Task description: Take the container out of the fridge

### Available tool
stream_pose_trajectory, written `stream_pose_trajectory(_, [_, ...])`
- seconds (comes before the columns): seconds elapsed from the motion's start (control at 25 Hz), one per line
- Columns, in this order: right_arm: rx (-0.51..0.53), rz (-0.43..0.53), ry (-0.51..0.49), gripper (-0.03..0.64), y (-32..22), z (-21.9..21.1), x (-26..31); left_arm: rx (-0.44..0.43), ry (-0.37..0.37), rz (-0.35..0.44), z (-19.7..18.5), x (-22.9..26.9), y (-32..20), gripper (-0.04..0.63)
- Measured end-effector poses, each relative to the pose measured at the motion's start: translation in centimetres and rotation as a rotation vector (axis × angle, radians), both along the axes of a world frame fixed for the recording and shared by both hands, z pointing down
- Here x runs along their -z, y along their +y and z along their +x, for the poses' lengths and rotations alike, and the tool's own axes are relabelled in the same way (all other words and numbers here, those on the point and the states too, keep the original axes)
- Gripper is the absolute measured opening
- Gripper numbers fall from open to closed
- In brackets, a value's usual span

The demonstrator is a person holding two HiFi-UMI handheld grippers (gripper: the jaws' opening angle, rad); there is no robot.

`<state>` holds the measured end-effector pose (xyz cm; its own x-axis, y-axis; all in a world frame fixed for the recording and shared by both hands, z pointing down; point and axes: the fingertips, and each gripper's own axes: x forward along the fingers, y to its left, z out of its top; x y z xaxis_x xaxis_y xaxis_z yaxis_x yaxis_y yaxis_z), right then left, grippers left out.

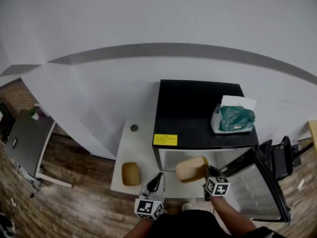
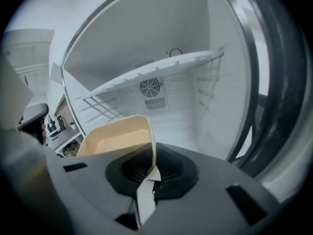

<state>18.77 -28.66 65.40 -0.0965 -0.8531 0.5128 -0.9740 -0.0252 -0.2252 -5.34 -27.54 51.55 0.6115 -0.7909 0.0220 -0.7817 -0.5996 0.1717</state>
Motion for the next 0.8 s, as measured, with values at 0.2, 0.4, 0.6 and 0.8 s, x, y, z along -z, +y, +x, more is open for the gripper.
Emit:
stream_pose_trajectory(0.2, [-0.038, 0.068, 0.034, 0.021, 2.8, 0.4, 4.6, -0.005, 0.022, 0.02, 0.9, 1.5, -0.6, 0.017])
stream_pose_trajectory(0.4, [-0.093, 0.144, 0.056, 0.022, 5.2, 1.0, 9.6, -0.047, 0.017, 0.051, 2.7, 3.8, -0.5, 0.015])
stream_pose_trajectory(0.6, [-0.092, 0.209, 0.114, 0.021, 5.9, 1.6, 12.0, -0.088, 0.017, 0.076, 4.5, 4.7, -1.1, 0.017])
stream_pose_trajectory(0.8, [-0.142, 0.226, 0.126, 0.021, 6.4, 2.9, 12.5, -0.085, 0.013, 0.069, 5.3, 4.5, -1.2, 0.015])
